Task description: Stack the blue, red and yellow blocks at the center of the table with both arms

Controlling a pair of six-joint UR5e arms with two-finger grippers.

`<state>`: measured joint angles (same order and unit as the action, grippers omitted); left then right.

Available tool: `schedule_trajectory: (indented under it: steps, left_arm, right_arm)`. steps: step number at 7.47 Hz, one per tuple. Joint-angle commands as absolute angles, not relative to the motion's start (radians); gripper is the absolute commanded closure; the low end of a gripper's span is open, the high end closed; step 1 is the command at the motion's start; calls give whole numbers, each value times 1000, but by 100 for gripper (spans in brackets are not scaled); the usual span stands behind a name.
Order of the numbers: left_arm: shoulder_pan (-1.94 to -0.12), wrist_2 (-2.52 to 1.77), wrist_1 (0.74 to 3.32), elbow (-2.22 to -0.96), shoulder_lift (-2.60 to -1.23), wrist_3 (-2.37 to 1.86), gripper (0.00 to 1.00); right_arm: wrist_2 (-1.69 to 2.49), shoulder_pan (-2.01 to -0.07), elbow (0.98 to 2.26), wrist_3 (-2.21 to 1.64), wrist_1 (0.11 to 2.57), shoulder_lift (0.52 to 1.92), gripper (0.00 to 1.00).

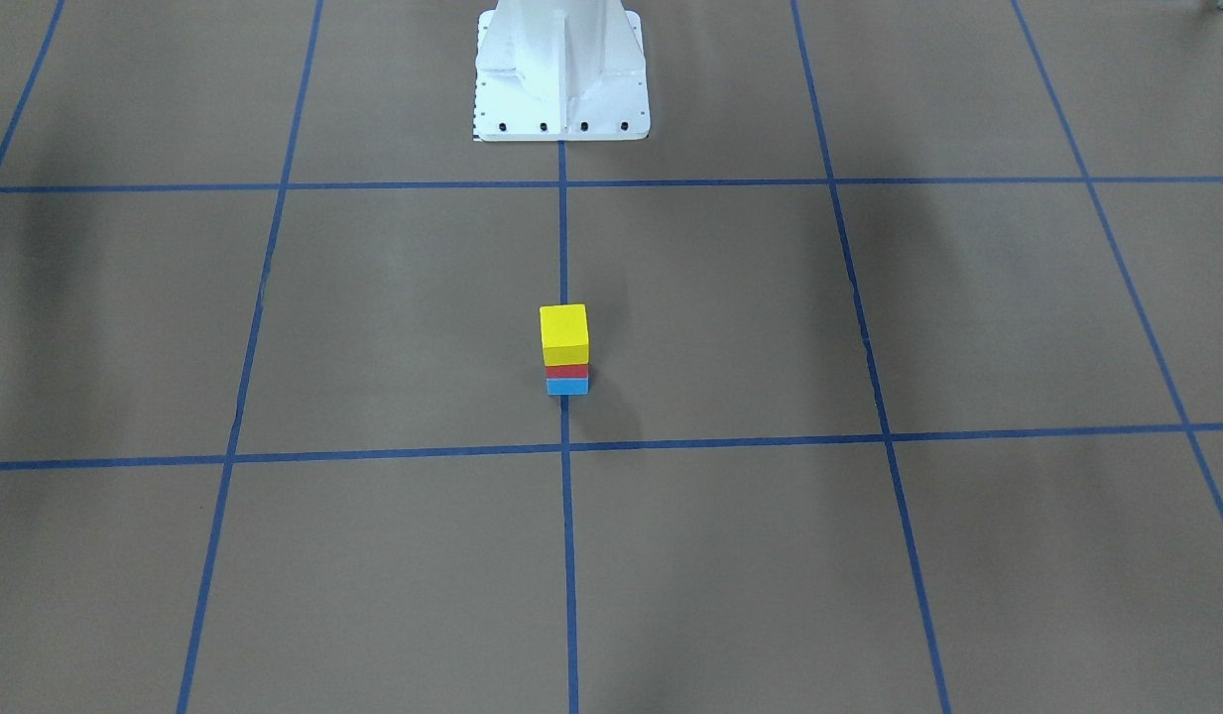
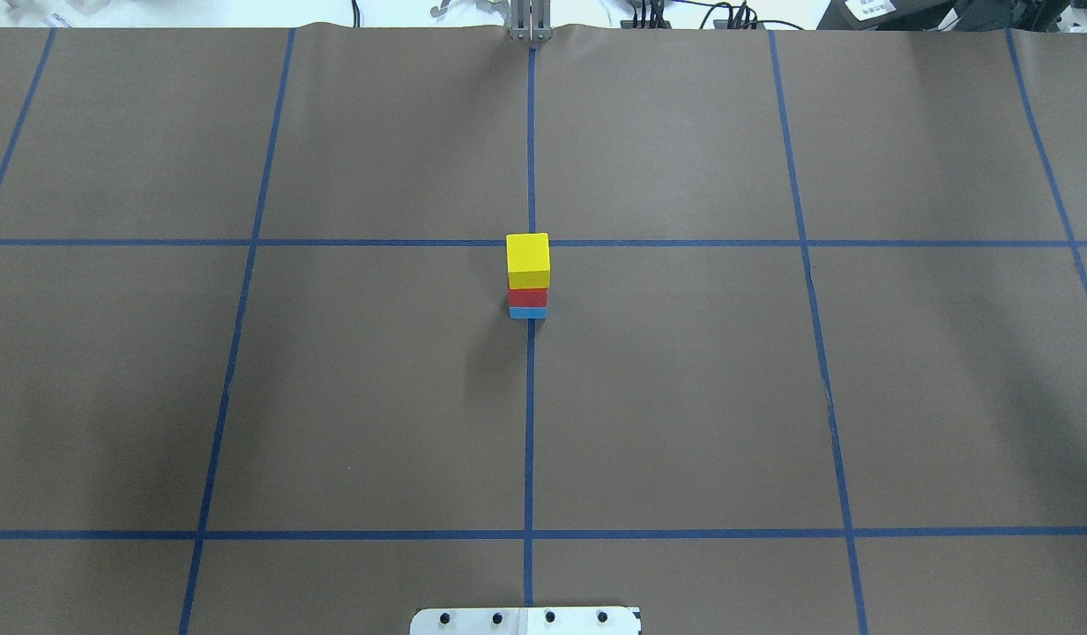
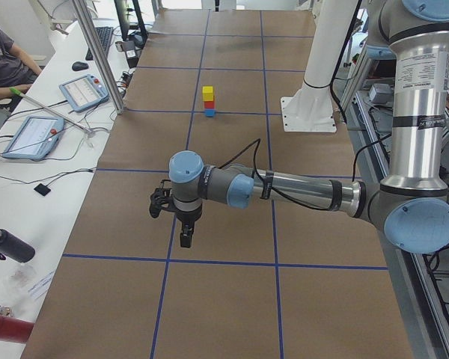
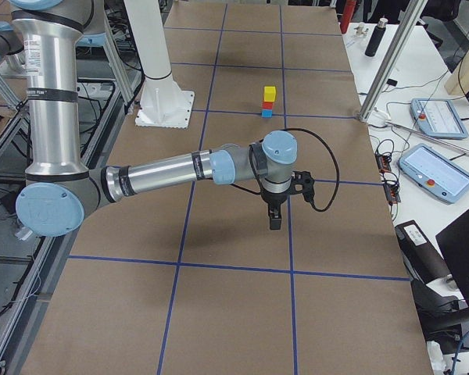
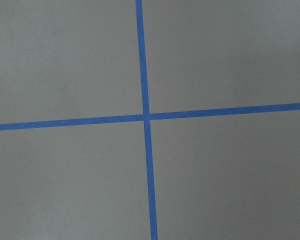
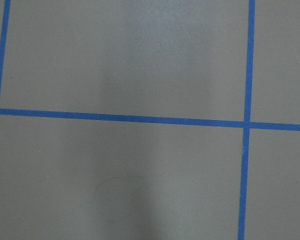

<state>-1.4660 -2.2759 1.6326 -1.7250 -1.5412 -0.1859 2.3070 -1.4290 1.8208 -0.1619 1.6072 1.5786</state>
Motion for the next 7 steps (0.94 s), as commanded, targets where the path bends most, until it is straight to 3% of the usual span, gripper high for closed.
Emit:
schedule_trajectory:
  steps: [1, 7]
  left_arm:
    - [-1503, -2306, 1565, -1723, -1559, -180, 1]
    - [-1543, -2307, 1583, -1678, -1552, -181, 1]
  right_arm:
    - [2304, -1433, 1822, -161, 1608, 1591, 0]
    - [2304, -1437, 1830, -164, 1606, 1611, 0]
